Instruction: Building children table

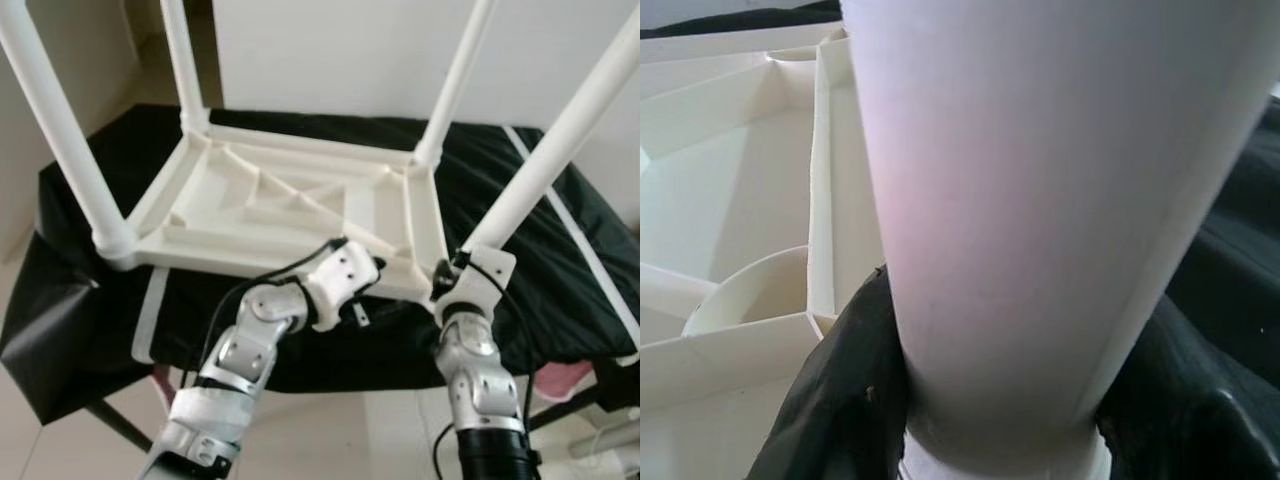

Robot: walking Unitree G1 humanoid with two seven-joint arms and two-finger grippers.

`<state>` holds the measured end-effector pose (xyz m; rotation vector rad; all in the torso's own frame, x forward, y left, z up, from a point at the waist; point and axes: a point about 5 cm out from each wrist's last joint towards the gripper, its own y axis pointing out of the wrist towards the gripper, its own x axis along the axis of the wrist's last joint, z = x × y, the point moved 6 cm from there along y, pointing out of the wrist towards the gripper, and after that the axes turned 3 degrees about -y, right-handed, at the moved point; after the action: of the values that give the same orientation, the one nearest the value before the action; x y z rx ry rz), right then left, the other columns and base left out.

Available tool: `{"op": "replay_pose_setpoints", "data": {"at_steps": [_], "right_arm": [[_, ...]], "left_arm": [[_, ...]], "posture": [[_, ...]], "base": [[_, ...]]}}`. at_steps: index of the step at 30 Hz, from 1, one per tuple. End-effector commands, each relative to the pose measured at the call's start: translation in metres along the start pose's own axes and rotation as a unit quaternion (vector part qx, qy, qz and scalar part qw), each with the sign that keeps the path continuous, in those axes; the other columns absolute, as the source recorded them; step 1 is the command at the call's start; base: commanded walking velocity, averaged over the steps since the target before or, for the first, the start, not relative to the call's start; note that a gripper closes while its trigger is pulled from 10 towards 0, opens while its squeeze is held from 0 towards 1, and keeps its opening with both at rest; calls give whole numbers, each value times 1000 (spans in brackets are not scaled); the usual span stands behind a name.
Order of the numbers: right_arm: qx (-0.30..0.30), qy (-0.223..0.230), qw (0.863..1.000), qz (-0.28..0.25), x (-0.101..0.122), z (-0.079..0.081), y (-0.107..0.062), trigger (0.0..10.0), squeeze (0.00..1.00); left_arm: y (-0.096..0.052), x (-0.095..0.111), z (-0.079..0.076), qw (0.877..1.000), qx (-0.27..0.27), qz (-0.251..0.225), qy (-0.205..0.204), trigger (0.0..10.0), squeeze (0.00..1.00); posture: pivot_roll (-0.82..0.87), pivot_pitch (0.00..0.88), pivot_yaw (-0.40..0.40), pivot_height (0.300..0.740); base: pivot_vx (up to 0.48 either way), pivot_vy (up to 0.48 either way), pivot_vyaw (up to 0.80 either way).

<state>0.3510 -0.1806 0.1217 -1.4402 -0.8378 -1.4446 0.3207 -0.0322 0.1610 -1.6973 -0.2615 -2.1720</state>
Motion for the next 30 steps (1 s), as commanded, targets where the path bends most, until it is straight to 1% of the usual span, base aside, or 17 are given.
{"op": "replay_pose_setpoints", "data": {"at_steps": [1, 2, 6, 8, 9, 11, 12, 13, 16, 17, 19, 24, 25, 26, 28, 29, 30], "right_arm": [[2, 13, 999, 49, -25, 7, -7, 10000, 0], [12, 9, 999, 40, -21, 11, -6, 10000, 0], [25, -7, 999, 28, -16, 14, -5, 10000, 0], [29, -7, 999, 29, -16, 16, -6, 10000, 0], [37, 1, 999, 28, -16, 21, -7, 10000, 0], [37, 1, 999, 28, -16, 21, -7, 10000, 0], [44, 4, 999, 26, -14, 24, -7, 10000, 165], [55, 9, 998, 17, -11, 26, -7, 10000, 1000], [62, 14, 998, 10, -7, 27, -7, 10000, 1000], [73, 26, 997, 4, -4, 29, -8, 10000, 1000], [73, 26, 997, 4, -4, 29, -8, 10000, 1000], [96, 24, 995, -19, 5, 26, -11, 10000, 1000], [111, 16, 993, -29, 8, 23, -13, 10000, 1000], [123, 0, 992, -39, 8, 15, -15, 10000, 1000], [123, 0, 992, -39, 8, 15, -15, 10000, 1000], [131, -10, 990, -44, 8, 9, -16, 10000, 1000], [147, -20, 988, -47, 7, 4, -16, 10000, 529]], "left_arm": [[1, 0, 18, 997, 74, 1, 1, 10000, 0], [1, 0, 19, 997, 76, 1, 3, 10000, 0], [1, 0, 19, 997, 77, 1, 6, 10000, 0], [0, 0, 19, 997, 77, 1, 6, 10000, 0], [0, 0, 18, 997, 77, 1, 6, 10000, 0], [0, 0, 18, 997, 77, 1, 6, 10000, 0], [-1, -1, 18, 997, 78, 2, 6, 10000, 0], [-1, -2, 18, 997, 78, 3, 7, 10000, 0], [-1, -2, 18, 997, 78, 3, 7, 10000, 0], [-1, -2, 18, 997, 77, 4, 8, 10000, 0], [-1, -2, 18, 997, 77, 4, 8, 10000, 0], [0, -2, 19, 997, 74, 4, 11, 10000, 0], [1, -2, 18, 997, 72, 4, 13, 10000, 0], [2, -1, 17, 998, 67, 4, 14, 10000, 0], [2, -1, 17, 998, 67, 4, 14, 10000, 0], [3, -1, 16, 998, 64, 3, 14, 10000, 0], [3, -1, 15, 998, 62, 3, 14, 10000, 0]], "posture": [[-37, 22, -71, 740], [-36, 18, -76, 740], [-26, 17, -79, 740], [-23, 16, -80, 740], [-19, 13, -81, 740], [-19, 13, -81, 740], [-18, 10, -80, 740], [-16, 8, -81, 740], [-17, 3, -79, 740], [-19, 1, -78, 740], [-19, 1, -78, 740], [-28, 0, -74, 740], [-31, 0, -71, 740], [-41, 0, -66, 740], [-41, 0, -66, 740], [-44, 0, -64, 740], [-49, 0, -60, 740]], "base": [[0, 0, 0], [0, 0, 0], [0, 0, 0], [0, 0, 0], [0, 0, 0], [0, 0, 0], [0, 0, 0], [0, 0, 0], [0, 0, 0], [0, 0, 0], [0, 0, 0], [0, 0, 0], [0, 0, 0], [0, 0, 0], [0, 0, 0], [0, 0, 0], [0, 0, 0]]}}
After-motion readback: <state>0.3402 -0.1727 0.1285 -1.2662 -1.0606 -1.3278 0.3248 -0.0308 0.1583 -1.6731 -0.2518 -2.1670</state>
